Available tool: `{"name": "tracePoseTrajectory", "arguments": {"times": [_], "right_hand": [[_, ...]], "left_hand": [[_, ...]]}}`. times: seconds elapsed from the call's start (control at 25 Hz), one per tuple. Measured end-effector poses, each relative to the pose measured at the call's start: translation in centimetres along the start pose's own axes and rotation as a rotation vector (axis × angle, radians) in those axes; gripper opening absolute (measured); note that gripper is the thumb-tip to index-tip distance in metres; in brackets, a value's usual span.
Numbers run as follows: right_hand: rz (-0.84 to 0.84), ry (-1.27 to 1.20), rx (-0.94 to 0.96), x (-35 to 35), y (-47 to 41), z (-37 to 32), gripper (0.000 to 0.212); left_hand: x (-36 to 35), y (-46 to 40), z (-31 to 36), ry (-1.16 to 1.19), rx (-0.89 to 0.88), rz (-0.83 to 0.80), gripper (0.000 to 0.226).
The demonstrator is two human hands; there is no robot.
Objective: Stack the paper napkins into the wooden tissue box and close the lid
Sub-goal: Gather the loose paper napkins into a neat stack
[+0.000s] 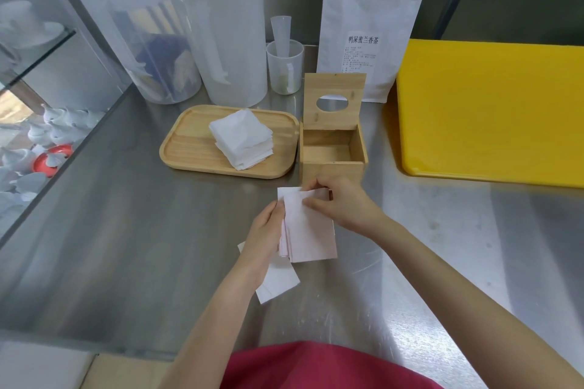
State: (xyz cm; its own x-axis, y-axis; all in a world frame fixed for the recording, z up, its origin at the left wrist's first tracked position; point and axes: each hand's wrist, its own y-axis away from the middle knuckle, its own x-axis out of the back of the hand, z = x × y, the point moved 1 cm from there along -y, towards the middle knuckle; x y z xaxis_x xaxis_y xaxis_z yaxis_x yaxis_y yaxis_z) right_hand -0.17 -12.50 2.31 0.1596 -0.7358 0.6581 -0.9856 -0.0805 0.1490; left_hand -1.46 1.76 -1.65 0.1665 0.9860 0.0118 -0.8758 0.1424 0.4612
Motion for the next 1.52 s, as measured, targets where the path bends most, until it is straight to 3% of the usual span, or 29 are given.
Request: {"name": "tracePoseTrajectory", "arguments": {"times": [0.16, 0.32, 0.6, 0.72, 1.04, 1.2, 1.36, 1.52], "right_hand": [[0.066, -0.034, -0.025, -0.8, -0.2, 0.2, 0.017], [0.076, -0.045, -0.02, -1.2, -0.5, 0.2, 0.018], [0.005, -0.025, -0.035, -0.9, -1.2, 0.7, 0.019], [-0.003, 0.109, -0.078, -0.4, -1.7, 2.6, 0.025], [-0.225, 0.559, -0.106, -4.3, -2.7, 4.4, 0.059], [-0.254, 0.637, -0.142, -4.4, -3.3, 4.0, 0.056], [-0.275, 0.562, -0.218, -4.2, -3.3, 3.9, 0.048], [-0.203, 0.317, -0.241, -4.1, -2.5, 3.9, 0.037]], "left_hand": [[0.0, 0.1, -0.2, 0.036, 0.055, -0.007, 0.036], [0.1, 0.3, -0.3, 0.006, -0.012, -0.035, 0.021], [0.6, 0.3, -0.8, 0.0, 0.015, 0.031, 0.021], [1.5, 0.4, -1.2, 0.029, 0.03, 0.085, 0.017], [2.6, 0.4, -1.7, 0.082, 0.058, 0.145, 0.02], [3.0, 0.3, -2.1, 0.098, 0.072, 0.162, 0.02], [3.3, 0.3, -2.4, 0.104, 0.065, 0.159, 0.023], [3.9, 0.3, -2.5, 0.117, 0.058, 0.188, 0.022]]}}
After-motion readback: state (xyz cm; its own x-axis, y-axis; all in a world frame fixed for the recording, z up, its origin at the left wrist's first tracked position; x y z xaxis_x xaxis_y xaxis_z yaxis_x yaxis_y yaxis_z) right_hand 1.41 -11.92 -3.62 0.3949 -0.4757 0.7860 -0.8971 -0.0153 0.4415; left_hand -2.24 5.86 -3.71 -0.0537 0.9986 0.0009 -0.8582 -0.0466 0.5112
